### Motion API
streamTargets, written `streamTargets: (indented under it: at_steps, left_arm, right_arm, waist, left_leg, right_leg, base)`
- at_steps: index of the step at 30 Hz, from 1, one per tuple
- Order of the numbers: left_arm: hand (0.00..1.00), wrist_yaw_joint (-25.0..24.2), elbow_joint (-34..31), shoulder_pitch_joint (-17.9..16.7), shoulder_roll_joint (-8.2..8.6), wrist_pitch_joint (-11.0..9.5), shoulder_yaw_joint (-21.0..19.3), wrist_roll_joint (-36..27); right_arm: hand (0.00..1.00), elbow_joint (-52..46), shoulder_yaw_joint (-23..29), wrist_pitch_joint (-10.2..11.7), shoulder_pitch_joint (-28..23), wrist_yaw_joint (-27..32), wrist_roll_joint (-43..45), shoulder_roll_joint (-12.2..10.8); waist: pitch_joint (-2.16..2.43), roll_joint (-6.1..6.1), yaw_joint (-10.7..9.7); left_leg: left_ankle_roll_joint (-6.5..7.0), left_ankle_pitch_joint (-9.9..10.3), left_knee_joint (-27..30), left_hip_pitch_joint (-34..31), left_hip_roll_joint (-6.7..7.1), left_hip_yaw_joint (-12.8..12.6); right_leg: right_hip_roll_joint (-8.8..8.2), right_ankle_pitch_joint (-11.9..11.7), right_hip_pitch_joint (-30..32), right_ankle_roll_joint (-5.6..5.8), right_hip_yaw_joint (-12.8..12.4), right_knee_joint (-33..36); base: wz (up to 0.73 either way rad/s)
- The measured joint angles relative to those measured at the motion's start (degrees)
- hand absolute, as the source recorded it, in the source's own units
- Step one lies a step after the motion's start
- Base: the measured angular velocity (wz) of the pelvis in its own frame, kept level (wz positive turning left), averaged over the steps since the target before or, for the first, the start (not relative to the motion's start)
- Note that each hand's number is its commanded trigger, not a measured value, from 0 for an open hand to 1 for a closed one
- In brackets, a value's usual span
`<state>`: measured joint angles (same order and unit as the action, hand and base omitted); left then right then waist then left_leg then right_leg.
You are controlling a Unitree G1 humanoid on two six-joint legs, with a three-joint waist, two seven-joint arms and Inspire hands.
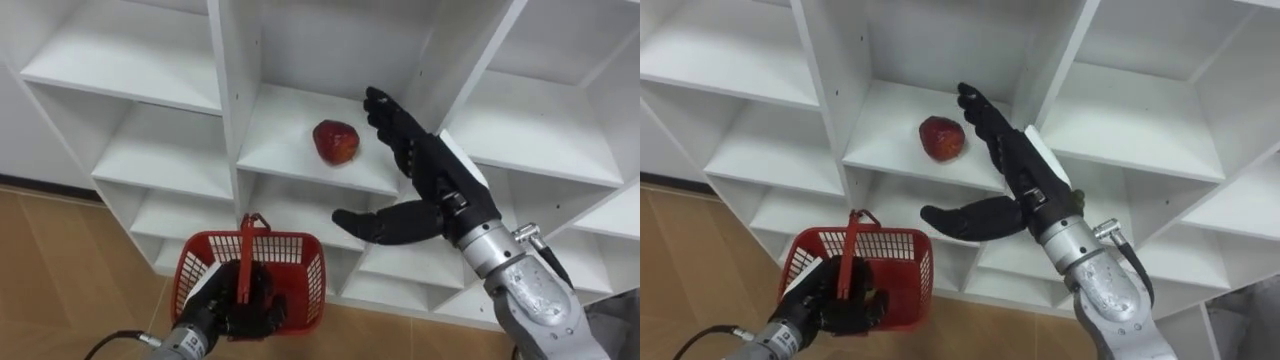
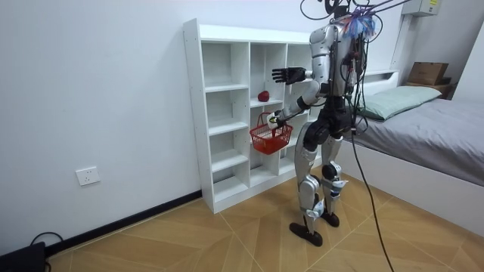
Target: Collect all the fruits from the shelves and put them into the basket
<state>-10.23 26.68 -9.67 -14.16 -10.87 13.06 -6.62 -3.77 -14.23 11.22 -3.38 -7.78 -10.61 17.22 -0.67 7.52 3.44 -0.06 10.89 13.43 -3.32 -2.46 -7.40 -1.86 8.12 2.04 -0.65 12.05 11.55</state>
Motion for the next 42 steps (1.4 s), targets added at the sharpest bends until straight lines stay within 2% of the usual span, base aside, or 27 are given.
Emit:
streamTargets:
  at_steps: [6,12,17,27,29,35,42]
  left_arm:
    - [1.0,0.02,0.01,-0.01,0.17,0.0,0.1,-0.1]
    - [1.0,0.04,0.46,-0.02,0.15,0.0,0.09,0.03]
    - [1.0,0.01,0.47,-0.03,-0.18,0.0,0.04,0.03]
    - [1.0,-0.17,0.61,-0.05,-0.62,0.0,-0.53,0.04]
    - [1.0,-0.39,0.61,0.06,-0.53,0.0,-1.11,0.03]
    - [1.0,-0.57,0.7,0.08,-0.45,0.0,-1.73,0.04]
    - [1.0,-0.57,1.13,0.33,-0.09,0.47,-1.72,0.1]
  right_arm:
    - [0.0,0.66,0.0,0.0,0.88,1.47,0.12,0.14]
    - [0.0,1.64,0.28,0.0,4.05,2.19,-0.39,0.23]
    - [0.0,5.12,0.28,1.38,7.4,3.88,-0.82,0.15]
    - [0.0,8.46,0.37,1.51,10.58,7.62,-0.22,0.23]
    - [0.0,11.24,0.41,1.85,12.53,8.34,0.14,0.23]
    - [0.0,13.34,0.44,1.98,16.16,10.78,0.68,0.21]
    - [0.0,14.56,0.48,2.03,16.86,12.29,4.7,0.21]
  waist:
    - [-0.03,-0.04,0.0]
    - [-0.11,-0.06,0.06]
    - [-0.33,0.21,0.28]
    - [-0.44,0.33,0.57]
    - [-0.47,0.39,0.15]
    - [-0.58,0.76,0.46]
    - [-0.61,0.88,1.2]
  left_leg:
    - [-0.01,0.01,0.35,-0.51,-0.05,0.6]
    - [-0.01,-0.01,0.57,-1.02,0.03,1.37]
    - [-0.01,0.0,1.35,-2.09,0.05,2.14]
    - [-0.01,0.01,2.33,-3.64,0.1,3.76]
    - [0.0,0.0,2.32,-4.1,0.22,4.4]
    - [0.03,-0.02,2.54,-4.52,0.27,4.49]
    - [0.08,-0.05,3.39,-5.68,0.31,4.64]
  right_leg:
    - [-0.05,-0.01,0.19,-0.02,0.75,0.1]
    - [-0.02,-0.04,0.12,-0.06,0.81,0.15]
    - [-0.04,-0.04,0.41,-0.06,1.25,0.15]
    - [-0.2,-0.03,1.12,-0.05,2.48,0.21]
    - [-0.25,-0.02,1.17,-0.03,2.54,0.22]
    - [-0.46,0.17,1.34,0.1,2.5,0.2]
    - [-0.5,0.21,2.24,0.16,2.51,0.27]
  base:
    - [0.04]
    - [0.04]
    - [0.09]
    - [0.09]
    - [0.12]
    - [0.02]
    - [0.01]
